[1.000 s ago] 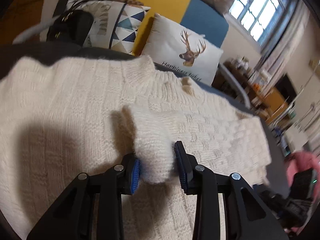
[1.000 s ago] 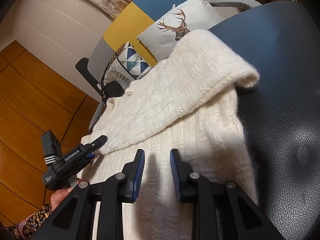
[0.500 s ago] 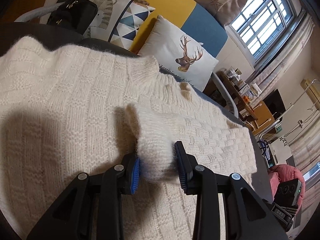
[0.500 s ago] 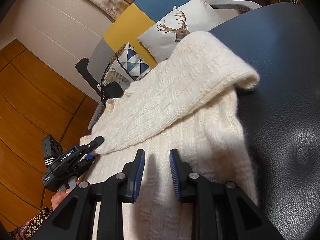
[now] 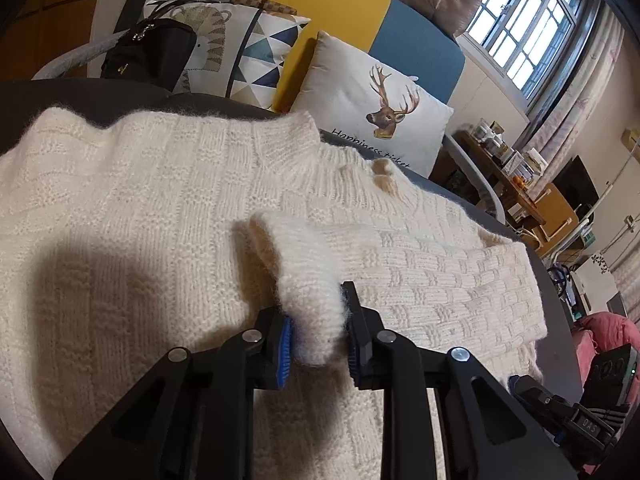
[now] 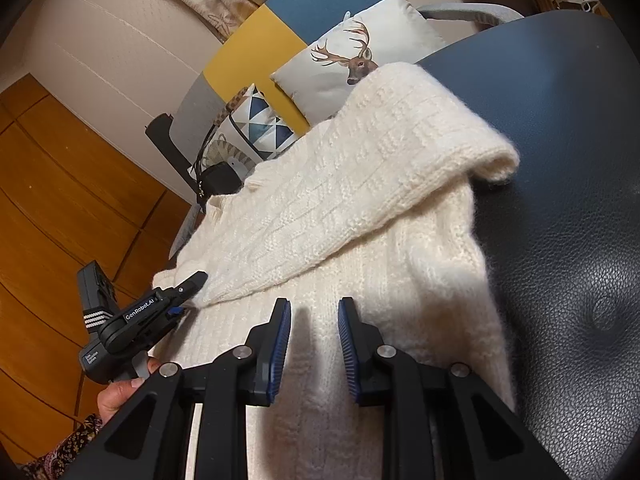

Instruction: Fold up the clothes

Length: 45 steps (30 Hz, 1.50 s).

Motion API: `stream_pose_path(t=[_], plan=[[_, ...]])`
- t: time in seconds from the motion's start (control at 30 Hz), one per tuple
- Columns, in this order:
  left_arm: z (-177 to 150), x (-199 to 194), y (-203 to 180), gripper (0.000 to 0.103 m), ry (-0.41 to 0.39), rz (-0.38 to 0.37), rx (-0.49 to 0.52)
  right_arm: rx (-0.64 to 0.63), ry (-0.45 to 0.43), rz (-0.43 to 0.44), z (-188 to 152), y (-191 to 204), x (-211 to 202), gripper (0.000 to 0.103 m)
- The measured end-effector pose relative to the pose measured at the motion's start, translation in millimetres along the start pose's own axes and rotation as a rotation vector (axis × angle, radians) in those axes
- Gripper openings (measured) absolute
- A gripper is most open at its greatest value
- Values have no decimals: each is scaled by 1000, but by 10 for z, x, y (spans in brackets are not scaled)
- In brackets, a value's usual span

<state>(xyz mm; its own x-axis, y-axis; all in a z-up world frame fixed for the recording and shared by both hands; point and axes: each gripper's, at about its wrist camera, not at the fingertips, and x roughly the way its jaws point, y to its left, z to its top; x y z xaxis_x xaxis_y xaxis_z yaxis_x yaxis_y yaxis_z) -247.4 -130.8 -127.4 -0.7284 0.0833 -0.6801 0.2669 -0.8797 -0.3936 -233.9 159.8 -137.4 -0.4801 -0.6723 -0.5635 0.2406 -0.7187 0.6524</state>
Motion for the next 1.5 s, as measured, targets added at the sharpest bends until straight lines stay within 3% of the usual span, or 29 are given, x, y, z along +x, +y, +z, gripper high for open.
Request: stream_pose_path(t=[0.3, 0.4, 0.53, 0.57, 0.67, 0.7, 0.77, 0.8, 0.83, 0.87, 0.93, 1.13, 1.27, 1.5], plan=[[0, -11, -16, 20, 2, 13, 7, -11, 57, 23, 42, 6, 3, 27], [0, -13, 4, 20, 2, 3, -3, 51, 44, 141, 35, -143, -41, 28], [5, -15, -8, 20, 2, 10, 2, 213, -49, 351, 23, -449, -133, 27], [3, -17, -15, 20, 1, 14, 5, 184, -34, 297, 26, -378, -113, 27], [-4, -24, -35, 20, 1, 23, 12, 19, 63, 27, 54, -6, 2, 28], [-3, -24, -42, 20, 1, 27, 14, -59, 76, -55, 60, 160, 42, 32], [-1, -24, -54, 20, 1, 33, 19, -255, 101, -173, 4, 541, 167, 61], [-2, -24, -58, 20, 1, 36, 21, -337, 121, -212, -42, 689, 244, 83], [-3, -24, -58, 20, 2, 36, 21, -413, 145, -244, -95, 817, 324, 98], [-1, -23, -57, 21, 2, 37, 20, -501, 173, -314, -190, 926, 437, 103], [0, -23, -52, 21, 4, 38, 21, -644, 200, -435, -352, 1086, 609, 103], [-1, -32, -47, 23, 5, 40, 20, -549, 194, -335, -267, 942, 571, 103], [-3, -33, -39, 23, 5, 34, 15, -608, 200, -401, -315, 1021, 672, 103], [-3, -33, -7, 23, 4, 15, -1, -597, 201, -390, -314, 989, 649, 103]])
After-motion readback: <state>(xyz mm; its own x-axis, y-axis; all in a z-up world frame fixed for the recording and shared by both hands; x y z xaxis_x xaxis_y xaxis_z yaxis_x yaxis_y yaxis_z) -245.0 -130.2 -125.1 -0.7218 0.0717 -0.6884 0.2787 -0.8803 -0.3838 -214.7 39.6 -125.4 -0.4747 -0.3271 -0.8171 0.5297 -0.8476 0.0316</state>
